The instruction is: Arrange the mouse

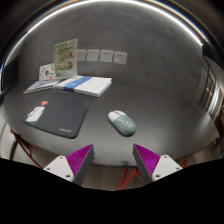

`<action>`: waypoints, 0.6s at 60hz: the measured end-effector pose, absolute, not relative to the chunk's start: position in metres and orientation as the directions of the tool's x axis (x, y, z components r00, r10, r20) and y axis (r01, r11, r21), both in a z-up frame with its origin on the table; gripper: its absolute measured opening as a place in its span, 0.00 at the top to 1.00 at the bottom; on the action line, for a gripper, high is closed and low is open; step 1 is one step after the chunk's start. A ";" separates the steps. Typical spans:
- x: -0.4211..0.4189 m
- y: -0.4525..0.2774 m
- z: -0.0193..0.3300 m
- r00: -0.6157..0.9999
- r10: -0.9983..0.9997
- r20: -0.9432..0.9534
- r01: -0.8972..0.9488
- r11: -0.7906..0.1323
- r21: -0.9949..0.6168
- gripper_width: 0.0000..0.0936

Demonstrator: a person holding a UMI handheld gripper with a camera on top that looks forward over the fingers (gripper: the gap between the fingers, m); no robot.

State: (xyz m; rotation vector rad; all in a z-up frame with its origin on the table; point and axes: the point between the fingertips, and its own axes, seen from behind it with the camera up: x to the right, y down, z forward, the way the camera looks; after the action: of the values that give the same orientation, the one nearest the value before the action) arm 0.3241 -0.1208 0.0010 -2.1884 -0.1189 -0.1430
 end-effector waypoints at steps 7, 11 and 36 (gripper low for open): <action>0.343 -0.081 -0.006 0.991 0.079 0.108 0.134 -0.568 -0.812 0.11; 0.345 -0.064 -0.010 0.992 0.116 0.053 0.110 -0.568 -0.815 0.11; 0.379 0.016 -0.010 0.992 0.129 -0.013 0.069 -0.613 -0.787 0.28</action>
State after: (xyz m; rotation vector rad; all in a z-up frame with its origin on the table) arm 0.3789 0.0158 -0.0099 -2.2321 -0.1375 0.0850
